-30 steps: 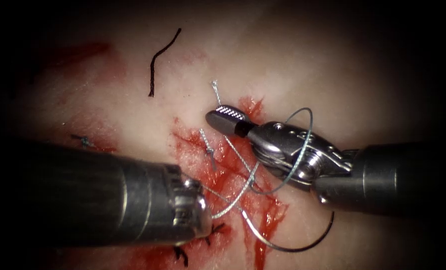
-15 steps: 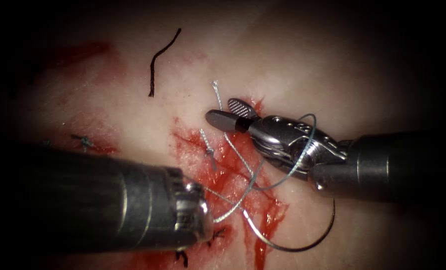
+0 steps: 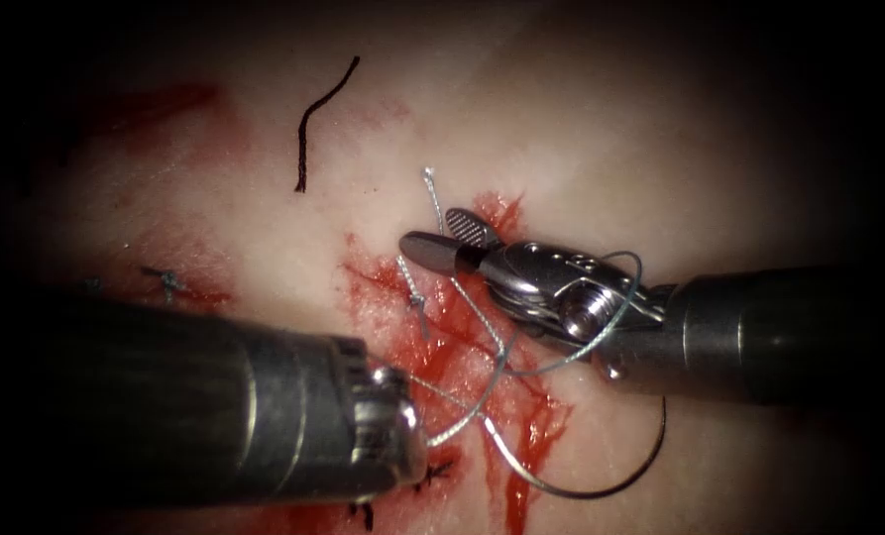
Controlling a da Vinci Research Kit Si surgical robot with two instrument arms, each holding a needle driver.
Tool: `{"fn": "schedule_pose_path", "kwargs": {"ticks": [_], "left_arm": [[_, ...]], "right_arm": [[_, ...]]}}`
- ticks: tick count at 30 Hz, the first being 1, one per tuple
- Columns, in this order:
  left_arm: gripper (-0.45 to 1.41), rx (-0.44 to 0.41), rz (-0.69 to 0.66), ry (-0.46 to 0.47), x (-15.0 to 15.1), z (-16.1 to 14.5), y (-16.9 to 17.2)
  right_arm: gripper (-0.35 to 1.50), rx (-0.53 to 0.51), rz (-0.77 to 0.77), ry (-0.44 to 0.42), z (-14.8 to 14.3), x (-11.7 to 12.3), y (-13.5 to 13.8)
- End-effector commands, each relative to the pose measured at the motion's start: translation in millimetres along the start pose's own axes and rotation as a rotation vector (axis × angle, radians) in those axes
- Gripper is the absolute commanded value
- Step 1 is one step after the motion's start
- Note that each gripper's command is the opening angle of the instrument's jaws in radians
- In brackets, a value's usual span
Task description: Wound Closure
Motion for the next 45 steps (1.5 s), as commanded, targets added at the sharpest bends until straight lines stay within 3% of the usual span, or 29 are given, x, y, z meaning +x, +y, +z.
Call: {"fn": "schedule_pose_path", "kwargs": {"ticks": [1, 2, 3, 4, 9, 11, 13, 18, 22, 27, 31, 39, 45], "left_arm": [[-0.45, 0.0, 0.0, 0.0, 0.4, 0.5, 0.2], [-0.45, 0.0, 0.0, 0.0, 0.4, 0.5, 0.3], [-0.45, 0.0, -0.001, -0.001, 0.4, 0.4, 0.3], [-0.45, 0.0, 0.0, -0.001, 0.4, 0.4, 0.3], [-0.45, -0.003, -0.028, -0.002, 0.2, 0.4, -0.4], [-0.45, 0.04, -0.064, -0.056, 0.3, 0.5, -2.0], [-0.45, 0.144, -0.097, -0.077, -0.1, 1.0, -5.3], [-0.45, 0.239, -0.217, -0.094, -2.3, 1.6, -11.5], [-0.45, 0.291, -0.294, -0.125, -3.8, 2.4, -16.9], [-0.45, 0.308, -0.326, -0.178, -5.1, 4.2, -20.9], [-0.45, 0.337, -0.367, -0.222, -6.5, 5.3, -23.7], [-0.45, 0.353, -0.457, -0.214, -7.4, 5.6, -27.5], [-0.45, 0.393, -0.543, -0.217, -8.3, 5.7, -31.5]], "right_arm": [[0.64, 0.001, -0.005, -0.004, 0.8, -0.3, -0.2], [0.47, -0.001, -0.005, -0.006, 0.8, -0.3, -0.2], [-0.03, -0.001, 0.013, -0.007, 0.7, -0.3, -0.2], [-0.35, 0.0, 0.032, -0.01, 0.5, -0.2, -0.2], [-0.35, 0.017, 0.05, -0.011, -1.3, 1.5, -0.4], [-0.35, 0.032, 0.058, 0.006, -2.0, 2.0, -0.6], [-0.35, 0.025, 0.082, 0.015, -2.9, 2.5, -0.7], [-0.35, 0.067, 0.095, 0.05, -4.1, 3.2, -0.9], [-0.35, 0.106, 0.125, 0.073, -5.5, 3.2, -1.3], [-0.35, 0.201, 0.127, 0.098, -6.9, 3.1, -1.2], [-0.35, 0.281, 0.11, 0.059, -8.5, 2.5, -0.4], [-0.35, 0.383, 0.063, -0.019, -10.3, 1.3, 0.4], [-0.35, 0.559, -0.046, -0.114, -12.1, 0.0, 0.1]]}}
